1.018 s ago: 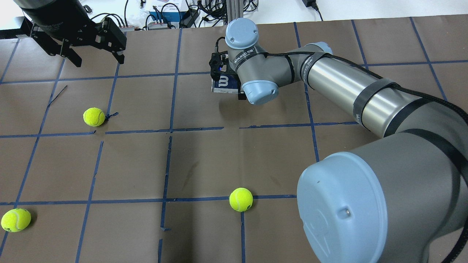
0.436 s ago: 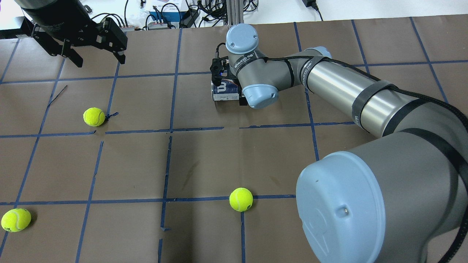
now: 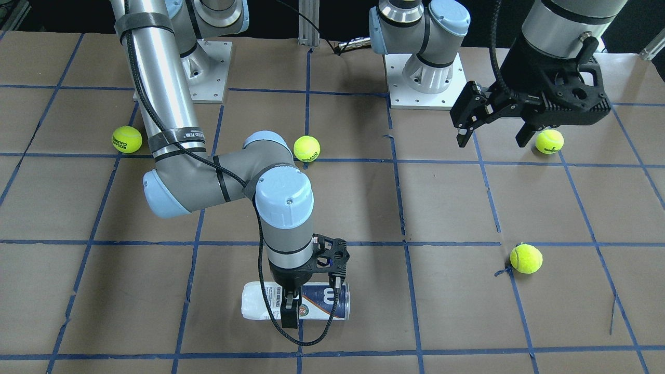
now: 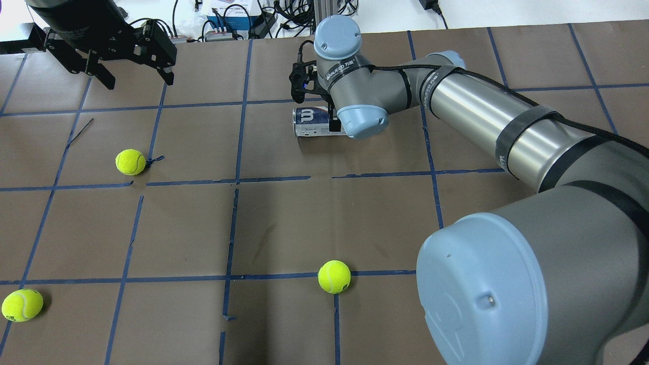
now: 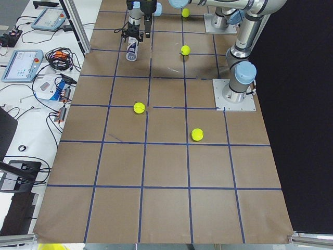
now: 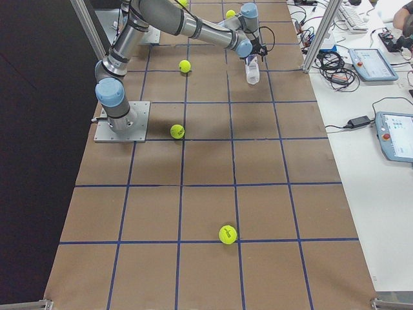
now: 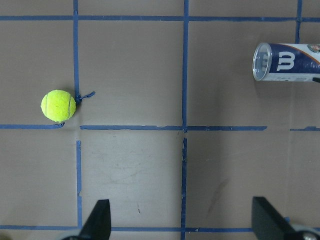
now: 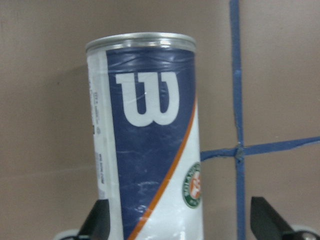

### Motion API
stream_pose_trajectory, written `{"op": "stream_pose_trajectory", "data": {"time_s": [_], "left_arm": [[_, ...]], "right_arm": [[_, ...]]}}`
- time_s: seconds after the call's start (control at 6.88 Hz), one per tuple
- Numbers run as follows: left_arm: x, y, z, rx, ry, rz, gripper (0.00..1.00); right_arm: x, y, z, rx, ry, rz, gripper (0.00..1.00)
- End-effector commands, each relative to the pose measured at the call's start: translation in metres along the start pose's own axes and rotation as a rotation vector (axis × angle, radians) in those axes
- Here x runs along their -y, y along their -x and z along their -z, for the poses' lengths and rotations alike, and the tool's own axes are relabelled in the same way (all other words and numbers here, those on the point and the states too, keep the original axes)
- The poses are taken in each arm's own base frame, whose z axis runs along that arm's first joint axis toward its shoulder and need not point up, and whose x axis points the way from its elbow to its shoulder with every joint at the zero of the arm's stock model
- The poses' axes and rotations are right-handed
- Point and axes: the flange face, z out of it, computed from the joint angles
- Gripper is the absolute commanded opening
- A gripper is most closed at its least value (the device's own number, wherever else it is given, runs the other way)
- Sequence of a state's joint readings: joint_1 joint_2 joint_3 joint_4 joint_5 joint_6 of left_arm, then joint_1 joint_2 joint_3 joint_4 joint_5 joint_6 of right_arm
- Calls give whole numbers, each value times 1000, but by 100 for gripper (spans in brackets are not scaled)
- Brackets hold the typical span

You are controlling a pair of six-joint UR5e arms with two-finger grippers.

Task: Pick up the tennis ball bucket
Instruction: 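Release the can on its side and raise the right gripper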

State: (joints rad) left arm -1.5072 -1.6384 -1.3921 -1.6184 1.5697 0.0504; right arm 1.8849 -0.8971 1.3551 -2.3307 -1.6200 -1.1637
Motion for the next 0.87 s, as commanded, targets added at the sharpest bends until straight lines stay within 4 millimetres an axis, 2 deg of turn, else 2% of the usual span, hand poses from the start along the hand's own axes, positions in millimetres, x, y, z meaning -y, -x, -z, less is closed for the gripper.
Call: {"op": "stream_pose_trajectory", "data": {"time_s": [0.0, 0.29, 0.44, 0.58, 0.73], "left_arm": [[17, -5, -27, -52, 46, -26, 100], [80, -8, -100, -108, 111, -13, 100], [101, -23, -131, -247, 133, 5, 100], [105, -34, -158, -371, 161, 13, 100], [112, -41, -202, -435, 163, 19, 100]], "right_arm": [[-24, -39, 64, -76, -17, -144, 100], [-79, -60, 105, -61, 3, -549, 100], [-108, -59, 135, 4, 32, -757, 100], [-137, -58, 168, 48, 60, -860, 100], [-174, -54, 201, 88, 104, -918, 100]]}}
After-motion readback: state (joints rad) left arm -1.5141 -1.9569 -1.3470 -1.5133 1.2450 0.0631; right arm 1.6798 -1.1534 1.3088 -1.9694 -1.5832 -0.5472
